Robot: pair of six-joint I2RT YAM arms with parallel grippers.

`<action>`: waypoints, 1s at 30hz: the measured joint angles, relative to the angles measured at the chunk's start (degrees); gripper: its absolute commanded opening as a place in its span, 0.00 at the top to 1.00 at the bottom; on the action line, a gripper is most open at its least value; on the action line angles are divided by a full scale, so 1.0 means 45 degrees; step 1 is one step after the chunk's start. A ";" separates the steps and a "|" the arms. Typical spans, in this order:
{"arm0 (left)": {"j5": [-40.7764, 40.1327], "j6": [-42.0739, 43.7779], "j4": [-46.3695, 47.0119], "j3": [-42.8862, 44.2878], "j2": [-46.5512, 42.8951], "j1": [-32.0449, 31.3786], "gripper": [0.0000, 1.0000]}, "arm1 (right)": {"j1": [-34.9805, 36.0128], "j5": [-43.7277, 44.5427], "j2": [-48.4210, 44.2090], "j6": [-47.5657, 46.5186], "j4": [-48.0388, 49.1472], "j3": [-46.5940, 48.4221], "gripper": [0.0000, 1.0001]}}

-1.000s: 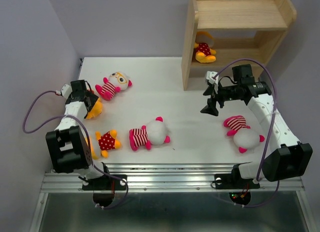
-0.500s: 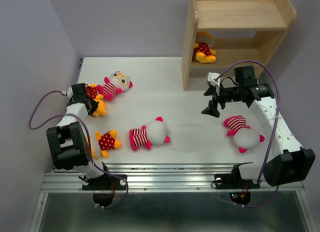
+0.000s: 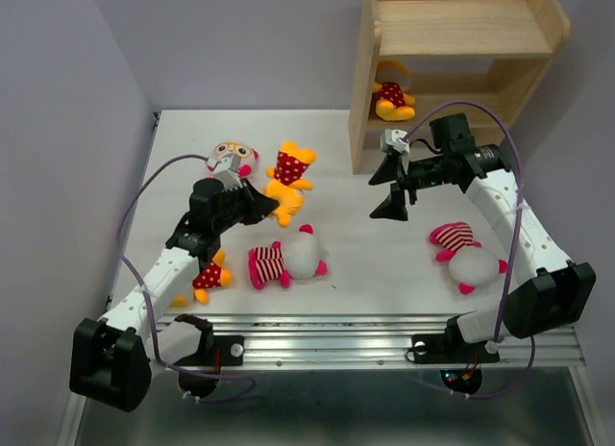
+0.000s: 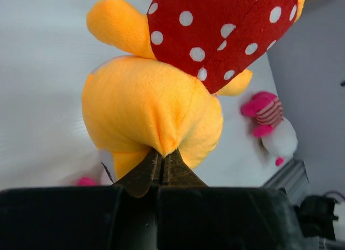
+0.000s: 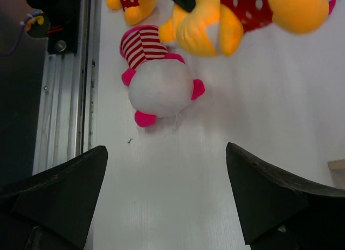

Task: Place and organize the stuffed toys onto the shelf

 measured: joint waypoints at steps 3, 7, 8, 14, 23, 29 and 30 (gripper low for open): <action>0.0350 0.0063 0.0806 0.0029 0.0340 -0.1520 1.00 | 0.0593 -0.0233 0.0092 0.1020 0.0340 0.0345 0.05; 0.0131 0.0233 0.1307 0.0432 0.1282 -0.3196 1.00 | 0.0665 -0.0044 -0.0112 0.4925 0.3007 0.0277 0.06; 0.0019 0.0262 0.1433 0.0641 0.1651 -0.3619 1.00 | 0.0665 0.0092 -0.0146 0.5994 0.3628 0.0228 0.06; -0.0243 0.0311 0.2098 0.1141 0.2574 -0.4833 1.00 | 0.0665 0.1846 -0.0233 1.1162 0.5935 0.0078 0.00; -0.0389 0.0321 0.2958 0.1141 0.2710 -0.5756 1.00 | 0.0860 0.3177 -0.0039 1.2463 0.5853 0.0053 0.05; -0.0427 0.0325 0.2963 0.1141 0.2715 -0.5819 1.00 | 0.1054 0.3191 0.0185 1.1914 0.5338 0.0053 0.22; -0.0442 0.0325 0.2958 0.1141 0.2715 -0.5819 1.00 | 0.1059 0.3186 0.0219 1.1788 0.5255 0.0053 0.23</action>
